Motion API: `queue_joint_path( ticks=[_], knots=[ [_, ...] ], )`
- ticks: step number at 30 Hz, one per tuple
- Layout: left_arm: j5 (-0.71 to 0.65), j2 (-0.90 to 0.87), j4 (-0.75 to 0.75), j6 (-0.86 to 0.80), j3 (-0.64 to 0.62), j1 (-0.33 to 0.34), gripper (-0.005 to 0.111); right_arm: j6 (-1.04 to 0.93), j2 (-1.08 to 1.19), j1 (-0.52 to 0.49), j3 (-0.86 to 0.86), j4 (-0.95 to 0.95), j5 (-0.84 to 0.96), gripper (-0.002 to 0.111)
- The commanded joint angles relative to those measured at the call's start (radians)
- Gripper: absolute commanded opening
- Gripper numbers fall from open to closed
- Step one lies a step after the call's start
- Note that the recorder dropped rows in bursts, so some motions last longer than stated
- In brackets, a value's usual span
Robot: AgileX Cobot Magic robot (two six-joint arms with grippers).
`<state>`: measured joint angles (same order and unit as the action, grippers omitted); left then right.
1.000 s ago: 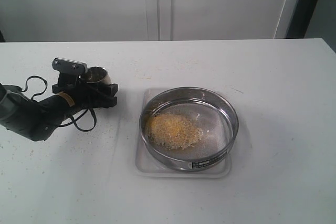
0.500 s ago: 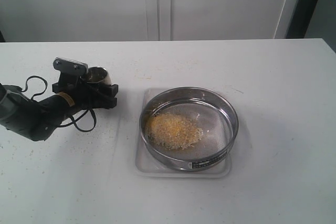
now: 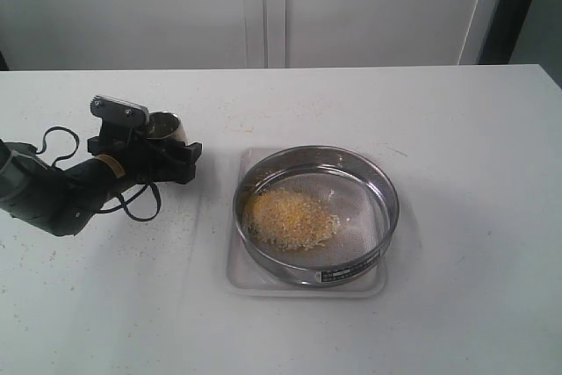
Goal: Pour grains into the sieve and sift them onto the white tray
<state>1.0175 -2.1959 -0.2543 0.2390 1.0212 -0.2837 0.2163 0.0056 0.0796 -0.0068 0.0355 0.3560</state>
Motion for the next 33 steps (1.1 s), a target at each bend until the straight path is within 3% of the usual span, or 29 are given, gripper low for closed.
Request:
queue_joint_path(
  ticks=[1,8,28,33],
  knots=[
    [-0.002,0.009,-0.002,-0.004,0.005,0.003,0.097,0.004,-0.006,0.002,0.007,-0.007,-0.013,0.0],
    [-0.071,0.009,0.008,-0.004,0.005,0.003,0.097,0.004,-0.006,0.002,0.007,-0.007,-0.013,0.0],
    [-0.08,0.177,0.0,0.001,0.005,0.003,0.097,0.004,-0.006,0.002,0.007,-0.007,-0.013,0.0],
    [-0.255,0.286,-0.001,0.04,0.005,0.003,0.097,0.004,-0.006,0.002,0.007,-0.007,-0.013,0.0]
  ],
)
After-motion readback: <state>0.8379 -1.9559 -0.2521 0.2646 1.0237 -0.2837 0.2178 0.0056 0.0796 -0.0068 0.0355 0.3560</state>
